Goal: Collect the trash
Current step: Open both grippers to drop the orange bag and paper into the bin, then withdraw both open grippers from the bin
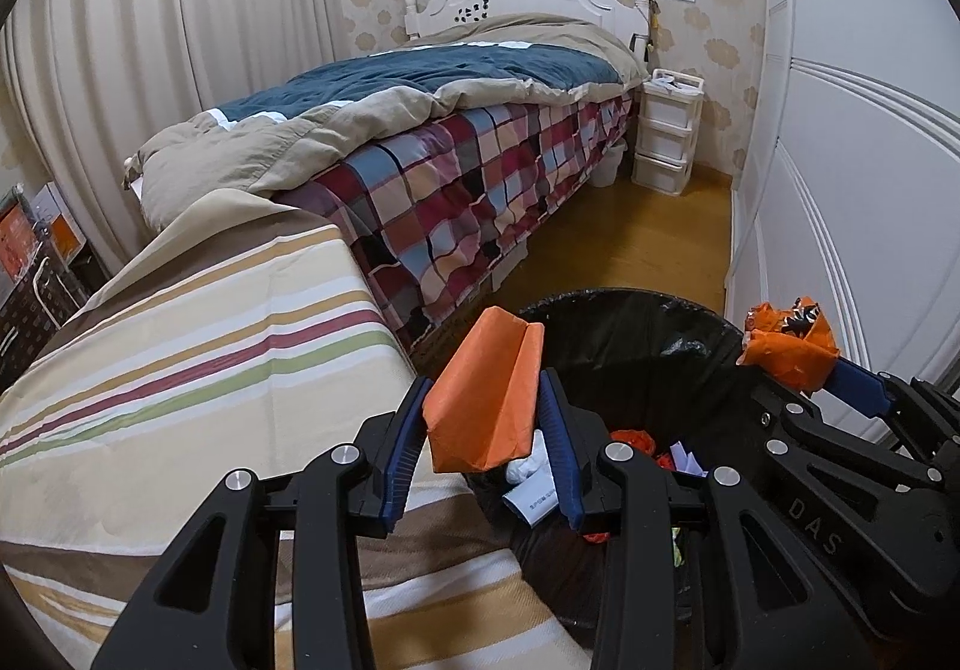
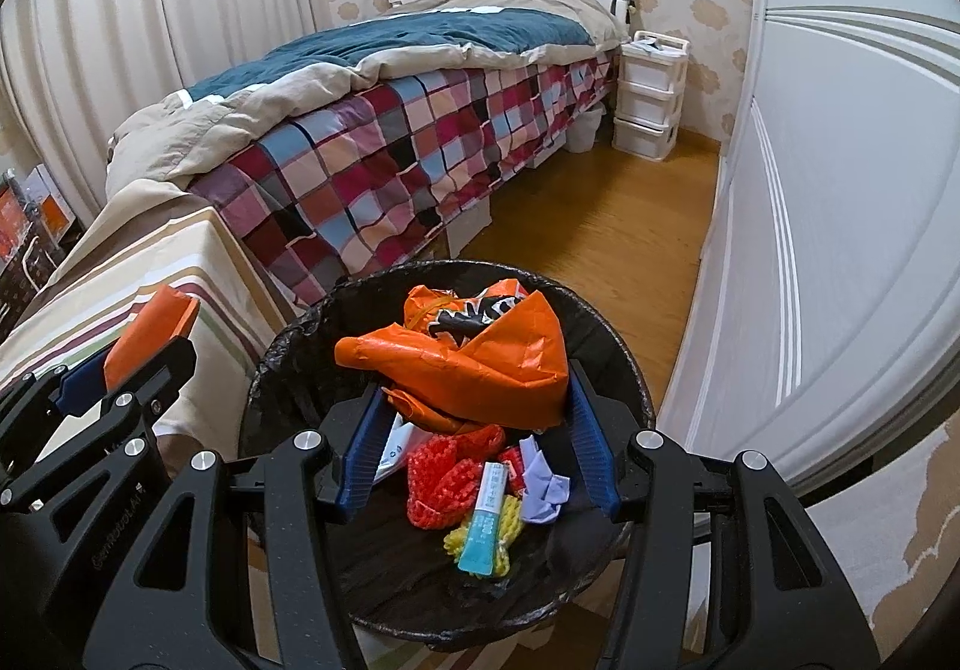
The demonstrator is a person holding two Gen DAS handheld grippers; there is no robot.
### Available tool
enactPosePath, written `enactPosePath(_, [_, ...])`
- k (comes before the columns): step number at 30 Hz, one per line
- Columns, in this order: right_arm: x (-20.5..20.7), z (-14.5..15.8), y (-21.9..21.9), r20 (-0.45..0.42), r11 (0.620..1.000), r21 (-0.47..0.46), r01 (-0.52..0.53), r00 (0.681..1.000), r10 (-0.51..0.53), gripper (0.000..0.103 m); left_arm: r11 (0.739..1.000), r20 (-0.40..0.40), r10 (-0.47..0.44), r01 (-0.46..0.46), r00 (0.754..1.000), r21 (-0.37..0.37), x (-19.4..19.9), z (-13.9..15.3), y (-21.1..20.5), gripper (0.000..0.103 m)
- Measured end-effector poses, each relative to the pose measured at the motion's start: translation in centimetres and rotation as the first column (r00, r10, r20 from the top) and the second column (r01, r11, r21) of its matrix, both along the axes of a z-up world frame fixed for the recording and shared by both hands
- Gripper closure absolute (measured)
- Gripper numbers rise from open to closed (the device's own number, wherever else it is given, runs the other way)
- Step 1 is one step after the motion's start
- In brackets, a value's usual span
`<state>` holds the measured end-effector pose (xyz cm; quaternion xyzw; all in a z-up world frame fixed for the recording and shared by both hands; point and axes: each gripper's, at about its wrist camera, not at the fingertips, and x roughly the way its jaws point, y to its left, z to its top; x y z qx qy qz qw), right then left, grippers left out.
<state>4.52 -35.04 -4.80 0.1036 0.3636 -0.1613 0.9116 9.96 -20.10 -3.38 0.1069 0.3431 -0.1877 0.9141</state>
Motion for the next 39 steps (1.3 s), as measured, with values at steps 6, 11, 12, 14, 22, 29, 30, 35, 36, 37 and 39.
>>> enactPosePath(6, [0.2, -0.3, -0.5, -0.004, 1.0, 0.0, 0.012, 1.0, -0.012, 0.035, 1.0, -0.01, 0.013, -0.014, 1.0, -0.012, 0.2, -0.1, 0.1, 0.038])
enactPosePath(11, [0.0, -0.4, -0.7, -0.004, 1.0, 0.002, 0.026, 1.0, -0.026, 0.033, 0.999, -0.005, 0.03, -0.03, 1.0, -0.014, 0.3, 0.0, 0.3, 0.028])
enactPosePath(12, [-0.1, -0.4, -0.7, -0.003, 1.0, 0.001, 0.029, 1.0, -0.029, 0.033, 0.999, -0.005, 0.032, -0.033, 0.999, -0.018, 0.4, 0.1, 0.4, 0.027])
enactPosePath(14, [-0.2, -0.3, -0.7, 0.0, 0.999, -0.002, 0.035, 0.999, -0.035, 0.03, 0.999, -0.002, 0.036, -0.036, 0.999, -0.022, 0.3, 0.3, 0.6, 0.026])
enactPosePath(22, [-1.0, 0.3, -0.7, 0.014, 0.998, -0.017, 0.062, 0.998, -0.062, 0.02, 0.998, 0.042, 0.06, -0.06, 0.997, -0.017, -0.3, 1.2, 1.8, 0.021])
enactPosePath(29, [-1.6, 1.2, 0.0, 0.029, 0.998, -0.029, 0.064, 0.998, -0.064, 0.019, 0.997, 0.061, 0.079, -0.078, 0.995, -0.026, -1.2, 2.0, 3.0, 0.018])
enactPosePath(30, [-1.7, 1.4, 0.2, 0.032, 0.997, -0.031, 0.064, 0.998, -0.063, 0.018, 0.997, 0.063, 0.08, -0.078, 0.995, -0.027, -1.2, 2.1, 3.1, 0.018])
enactPosePath(35, [-2.2, 2.1, 1.1, 0.046, 0.997, -0.044, 0.057, 0.997, -0.055, 0.016, 0.995, 0.075, 0.093, -0.09, 0.993, -0.037, -1.7, 2.6, 4.1, 0.017])
enactPosePath(36, [-2.3, 2.2, 1.2, 0.048, 0.998, -0.045, 0.055, 0.997, -0.053, 0.016, 0.995, 0.076, 0.096, -0.093, 0.992, -0.039, -1.8, 2.8, 4.3, 0.017])
enactPosePath(37, [-2.5, 2.4, 1.5, 0.052, 0.998, -0.045, 0.052, 0.997, -0.05, 0.016, 0.995, 0.077, 0.099, -0.096, 0.992, -0.041, -2.0, 2.9, 4.5, 0.017])
enactPosePath(39, [-2.7, 2.7, 1.9, 0.058, 0.998, -0.047, 0.048, 0.997, -0.045, 0.015, 0.994, 0.079, 0.106, -0.102, 0.991, -0.047, -2.3, 3.2, 5.0, 0.016])
